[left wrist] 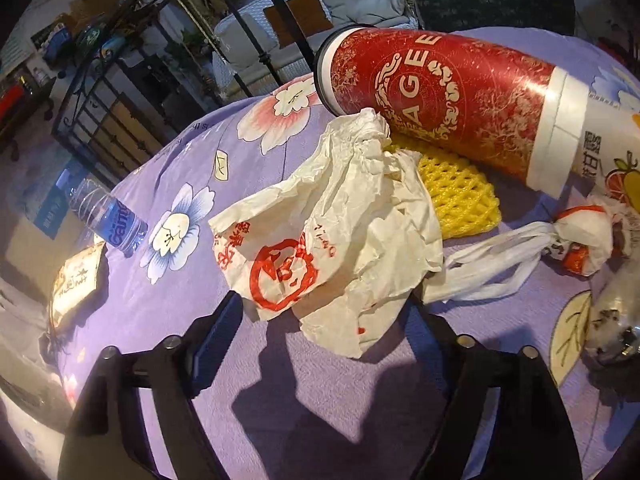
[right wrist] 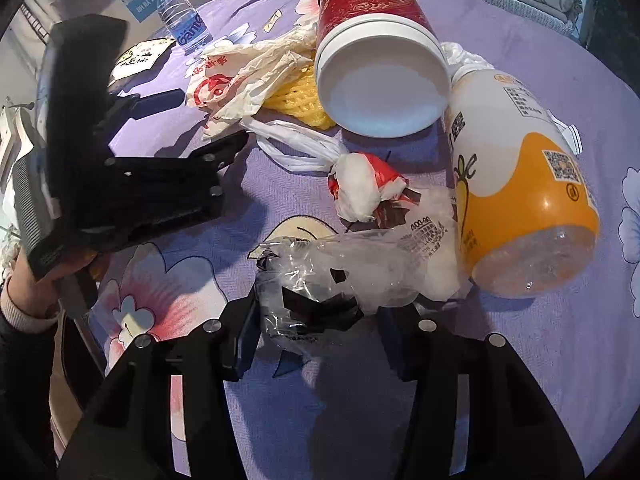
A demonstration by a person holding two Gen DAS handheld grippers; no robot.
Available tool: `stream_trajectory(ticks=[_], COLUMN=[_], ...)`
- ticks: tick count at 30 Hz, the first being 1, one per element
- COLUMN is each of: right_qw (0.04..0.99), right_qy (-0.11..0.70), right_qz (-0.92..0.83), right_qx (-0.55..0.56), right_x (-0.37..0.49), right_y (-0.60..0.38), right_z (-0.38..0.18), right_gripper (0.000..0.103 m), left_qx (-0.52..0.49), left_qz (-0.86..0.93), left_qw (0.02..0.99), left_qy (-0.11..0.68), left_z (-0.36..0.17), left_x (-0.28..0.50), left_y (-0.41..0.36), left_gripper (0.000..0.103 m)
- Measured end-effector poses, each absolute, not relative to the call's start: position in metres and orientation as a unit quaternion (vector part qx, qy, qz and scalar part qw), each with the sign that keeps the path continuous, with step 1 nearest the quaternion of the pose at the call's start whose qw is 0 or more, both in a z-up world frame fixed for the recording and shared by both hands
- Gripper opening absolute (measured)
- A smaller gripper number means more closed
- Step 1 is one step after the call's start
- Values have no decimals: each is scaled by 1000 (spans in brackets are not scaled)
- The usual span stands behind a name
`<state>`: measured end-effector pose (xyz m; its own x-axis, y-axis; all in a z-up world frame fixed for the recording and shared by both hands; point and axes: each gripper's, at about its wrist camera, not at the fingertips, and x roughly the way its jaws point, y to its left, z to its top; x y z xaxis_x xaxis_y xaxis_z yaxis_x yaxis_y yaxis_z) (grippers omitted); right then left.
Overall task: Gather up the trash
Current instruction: 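Grasp the white paper bag with the left gripper while the right gripper grasps clear plastic wrap, then carry the paper bag and plastic wrap over the black bin while opening both grippers to drop them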
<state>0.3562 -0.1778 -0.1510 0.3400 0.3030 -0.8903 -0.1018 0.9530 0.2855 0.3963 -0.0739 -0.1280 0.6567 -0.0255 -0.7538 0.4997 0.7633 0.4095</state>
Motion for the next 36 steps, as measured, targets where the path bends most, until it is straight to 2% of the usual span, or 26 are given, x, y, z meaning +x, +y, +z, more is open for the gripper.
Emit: stream_trajectory(ticks=[1,2,3,4,7,15,30,36], right_qw=[813,813,813,814,819,834,884,889], right_qy=[561,561,561,559,553,525,414,384], right_qz=[126,128,129,130,133,151,217,247], right_qx=[91,92,91,87,81,73,4,8], right_x=[354,352,351,349,344,319,206,161], right_y=[-179,-179,-178,-178,-179,-177,-127,-104], right_z=[-151,-151,-150,-149,-146,-123,-44,-40], right_gripper=[51,51,51,51,51,51,51,51], left_qx=[303,292,279,269,247,170,87,72], left_qz=[-158,-162,-162,-156,-156,-160,-177,-153], left_qw=[855,855,855,855,862,889,924,934], left_qy=[390,397,406,414,414,394,329,316], left_z=[-129,-129,-128,-128,-126,-95,-29,-21], left_x=[399,402,405,407,405,366,221,170], left_y=[-75,-75,-74,-73,-66,-24,48,71], left_gripper=[52,43,16,9,5,4,4,4])
